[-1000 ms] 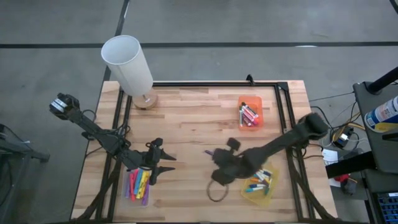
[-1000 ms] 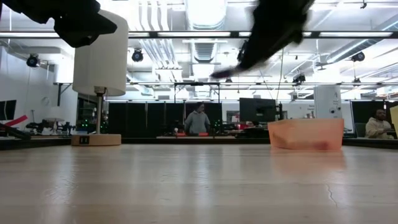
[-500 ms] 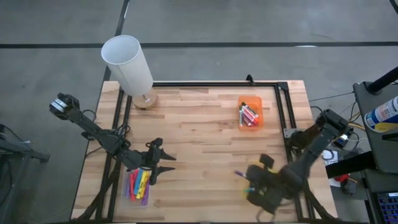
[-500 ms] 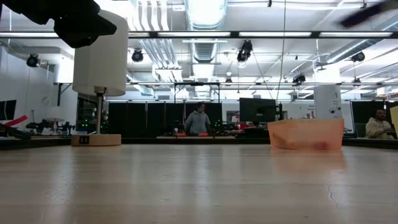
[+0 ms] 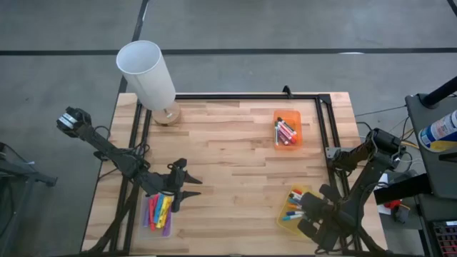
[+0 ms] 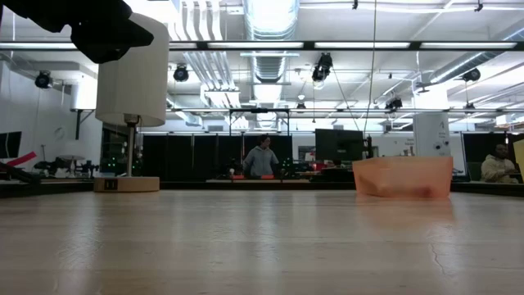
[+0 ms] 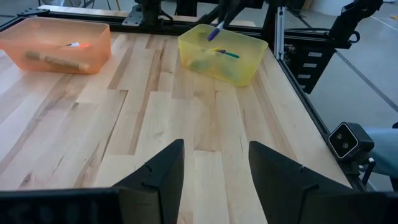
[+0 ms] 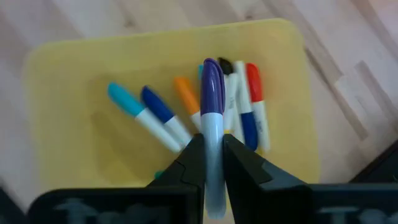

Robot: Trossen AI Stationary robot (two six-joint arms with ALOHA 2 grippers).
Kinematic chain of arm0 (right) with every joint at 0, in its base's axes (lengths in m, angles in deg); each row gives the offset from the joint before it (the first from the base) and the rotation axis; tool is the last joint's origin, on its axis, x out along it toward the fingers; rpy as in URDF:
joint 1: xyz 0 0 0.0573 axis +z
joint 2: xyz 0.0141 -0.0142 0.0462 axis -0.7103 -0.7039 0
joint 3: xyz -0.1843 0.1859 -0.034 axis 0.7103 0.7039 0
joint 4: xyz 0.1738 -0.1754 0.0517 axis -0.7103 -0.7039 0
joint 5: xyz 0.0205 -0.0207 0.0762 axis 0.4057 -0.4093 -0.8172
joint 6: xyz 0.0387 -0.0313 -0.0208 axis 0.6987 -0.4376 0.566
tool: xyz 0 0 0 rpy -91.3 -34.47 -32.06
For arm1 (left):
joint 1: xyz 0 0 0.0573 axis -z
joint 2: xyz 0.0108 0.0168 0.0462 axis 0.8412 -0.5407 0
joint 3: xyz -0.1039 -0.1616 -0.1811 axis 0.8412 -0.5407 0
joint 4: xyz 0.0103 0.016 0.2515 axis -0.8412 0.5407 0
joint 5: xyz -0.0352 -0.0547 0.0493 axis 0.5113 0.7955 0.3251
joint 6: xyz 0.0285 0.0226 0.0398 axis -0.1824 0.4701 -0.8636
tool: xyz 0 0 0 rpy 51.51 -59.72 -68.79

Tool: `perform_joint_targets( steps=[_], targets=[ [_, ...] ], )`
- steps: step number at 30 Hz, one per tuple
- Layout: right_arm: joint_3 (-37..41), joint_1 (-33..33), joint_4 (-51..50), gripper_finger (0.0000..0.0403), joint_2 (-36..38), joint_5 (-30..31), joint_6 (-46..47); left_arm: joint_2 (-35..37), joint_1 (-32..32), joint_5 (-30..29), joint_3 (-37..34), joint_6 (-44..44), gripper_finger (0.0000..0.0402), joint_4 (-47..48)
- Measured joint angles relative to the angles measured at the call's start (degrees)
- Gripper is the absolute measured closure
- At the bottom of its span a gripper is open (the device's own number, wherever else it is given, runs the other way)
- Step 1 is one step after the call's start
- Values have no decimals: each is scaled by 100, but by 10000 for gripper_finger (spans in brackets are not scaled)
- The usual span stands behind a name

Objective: Pick & Place Markers
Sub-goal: Put the violet highlighter pen into the yellow bin, then return to Home Position

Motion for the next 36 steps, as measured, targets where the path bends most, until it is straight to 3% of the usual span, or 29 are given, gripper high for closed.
perform_joint_targets(
  steps=[11, 16, 23, 27, 31, 36],
  targets=[
    [273, 38, 147, 230, 15, 163, 195, 0, -2, -1, 0, 0, 227, 0],
    [249, 172, 192, 218, -3, 450, 301, 0, -1, 0, 2, 0, 227, 0],
    [242, 268, 261, 188, -55, 288, 599, 0, -2, -2, 2, 0, 227, -1],
    [198, 366, 1027, 150, -55, 840, -768, 0, -2, -1, 1, 0, 227, 0],
    [273, 491, 229, 129, 9, 1052, 299, 0, -2, -1, 2, 0, 227, 0],
    [259, 495, 372, 113, -2, 1195, 219, 0, -2, -1, 0, 0, 227, 0]
  ],
)
